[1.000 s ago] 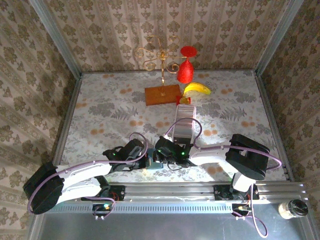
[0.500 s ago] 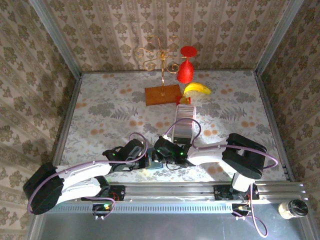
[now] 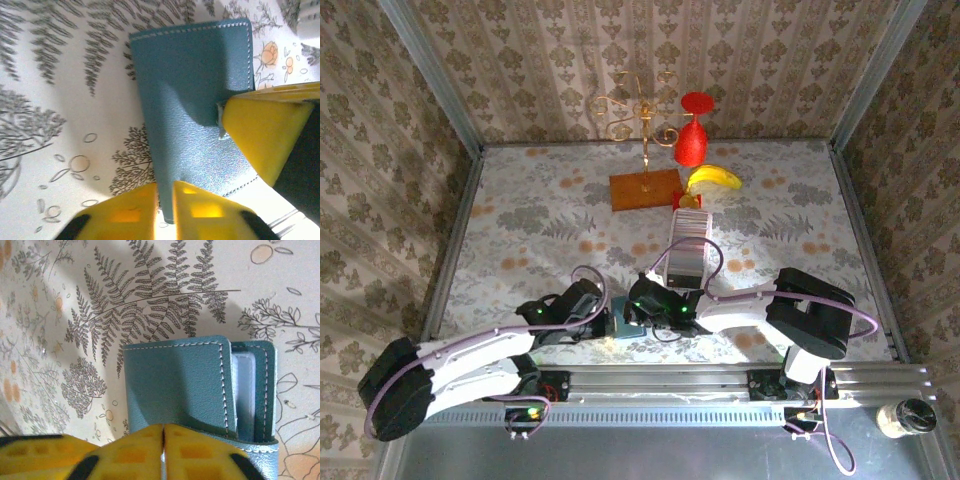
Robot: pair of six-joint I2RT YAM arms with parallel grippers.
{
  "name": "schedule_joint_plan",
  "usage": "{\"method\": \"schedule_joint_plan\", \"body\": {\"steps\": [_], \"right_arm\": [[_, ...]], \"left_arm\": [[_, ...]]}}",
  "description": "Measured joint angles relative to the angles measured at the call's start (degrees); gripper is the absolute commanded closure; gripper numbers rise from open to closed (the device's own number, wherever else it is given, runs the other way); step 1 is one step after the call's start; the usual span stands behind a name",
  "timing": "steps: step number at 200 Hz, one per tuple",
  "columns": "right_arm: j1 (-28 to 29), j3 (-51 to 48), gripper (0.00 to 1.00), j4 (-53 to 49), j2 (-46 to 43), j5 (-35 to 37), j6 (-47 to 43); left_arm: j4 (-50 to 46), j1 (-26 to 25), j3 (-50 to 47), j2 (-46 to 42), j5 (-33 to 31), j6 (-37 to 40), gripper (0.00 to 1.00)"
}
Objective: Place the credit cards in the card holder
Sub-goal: Close the button on the card holder, then reset both arms
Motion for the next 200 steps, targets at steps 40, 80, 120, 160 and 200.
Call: {"method": "schedule_joint_plan", "body": {"steps": [40, 80, 120, 160, 200], "right_arm": [[0.15, 2.43, 0.58, -1.77, -1.77, 1.55, -3.26], [-1.27, 4.94, 0.57, -5.99, -10.36, 5.40, -7.45], [-7.48, 2.45, 0.39, -9.44, -26.05, 10.80, -16.98], [-16.04, -4.90, 0.15, -8.68, -41.99, 20.63, -36.76], [-33.40, -15.04, 0.07, -2.56, -49.09, 23.02, -54.23]], "left_arm": [[-8.87, 5.09, 5.09, -7.30, -3.45, 3.32, 0.40], [-14.40, 13.18, 13.31, -10.01, -7.19, 8.72, 0.00], [-15.06, 21.62, 20.20, -7.39, -12.63, 15.91, 0.00], [-7.23, 31.41, 20.44, -5.70, -20.85, 23.61, 0.00], [9.70, 45.64, 10.19, -3.15, -27.02, 28.17, 0.00]]}}
